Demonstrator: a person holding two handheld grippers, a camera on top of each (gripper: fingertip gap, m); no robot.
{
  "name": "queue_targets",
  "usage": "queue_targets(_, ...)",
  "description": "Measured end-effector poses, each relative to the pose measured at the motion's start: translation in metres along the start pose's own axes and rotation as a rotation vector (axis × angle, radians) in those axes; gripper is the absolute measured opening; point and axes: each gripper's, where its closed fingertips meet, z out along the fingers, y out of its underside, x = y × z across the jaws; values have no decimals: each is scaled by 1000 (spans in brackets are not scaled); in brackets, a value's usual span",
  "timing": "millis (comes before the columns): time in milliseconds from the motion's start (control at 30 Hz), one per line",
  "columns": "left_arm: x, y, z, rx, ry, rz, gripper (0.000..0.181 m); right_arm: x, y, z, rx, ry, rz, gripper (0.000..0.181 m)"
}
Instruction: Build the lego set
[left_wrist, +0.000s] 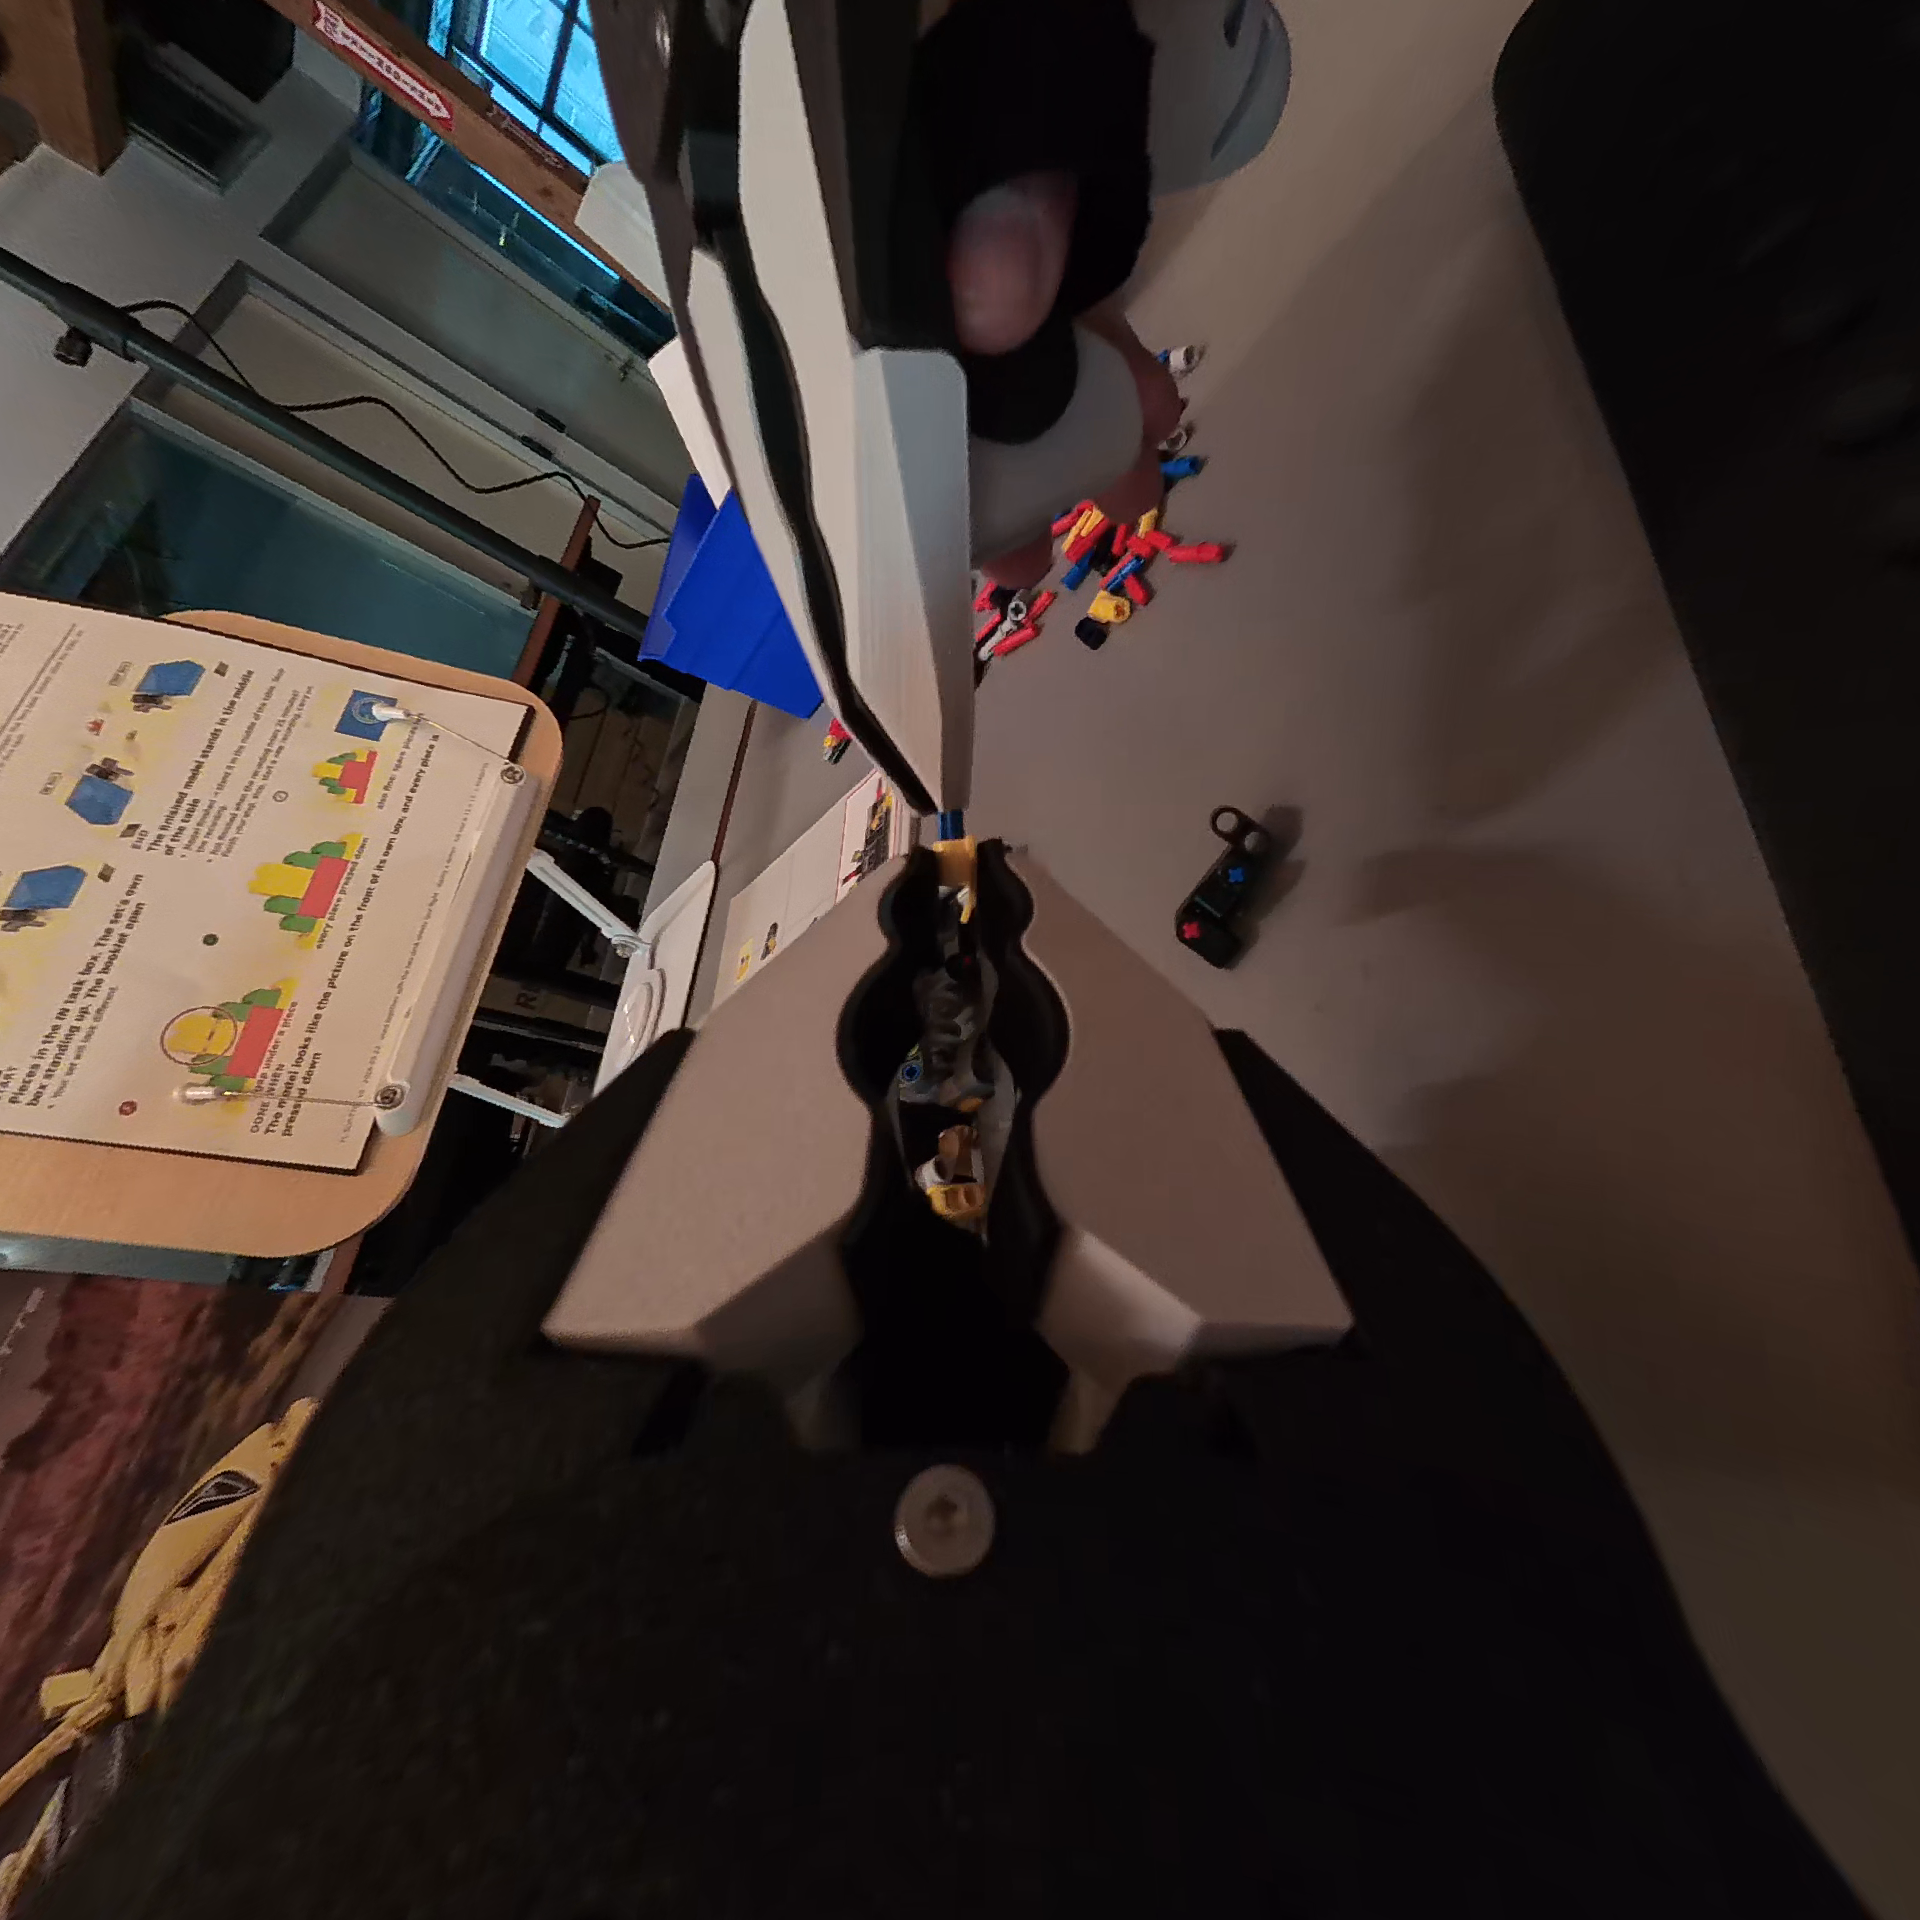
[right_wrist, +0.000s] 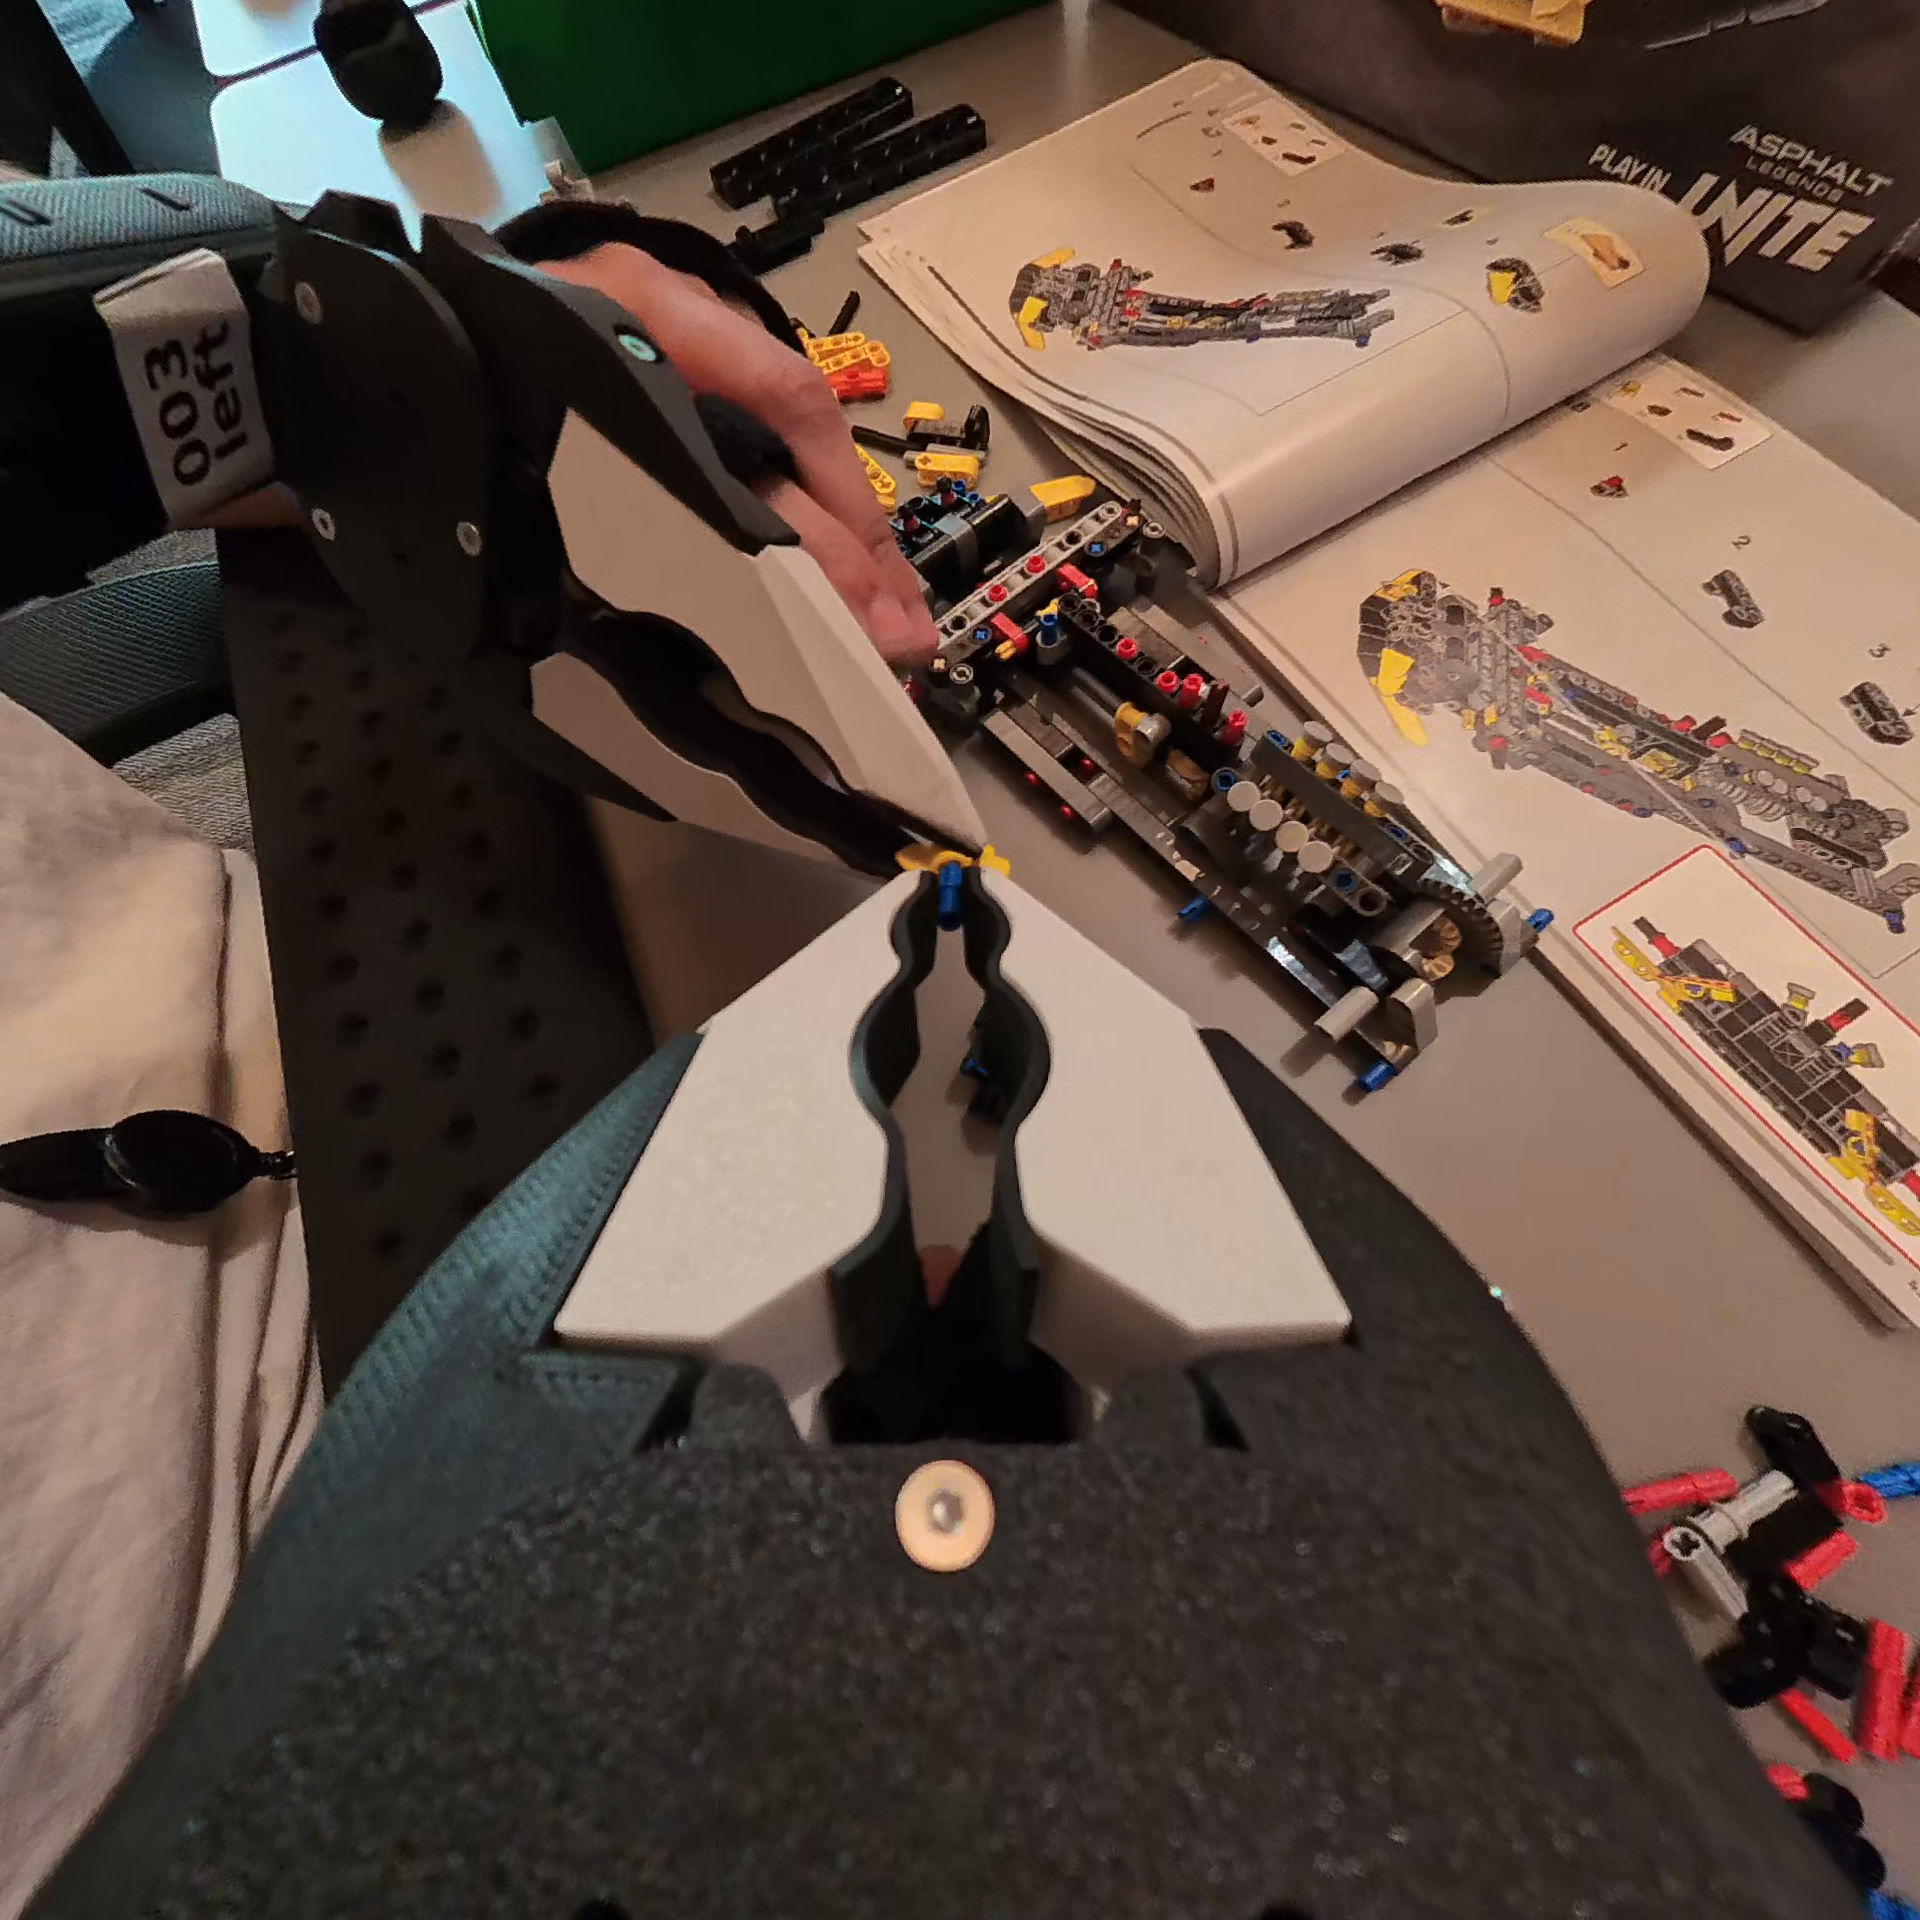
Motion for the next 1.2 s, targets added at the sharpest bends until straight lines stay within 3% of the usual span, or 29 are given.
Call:
queue_targets(800,-3,-10,-7,65,26,-73,5,-6,-4,-2,133,-230,212,3)
queue_targets(1033,2,-31,-18,198,173,-249,6,-25,-7,-16,132,-452,248,2)
queue_targets(1200,9,-32,-19,192,209,-231,6,-26,-10,-12,126,-477,270,0)
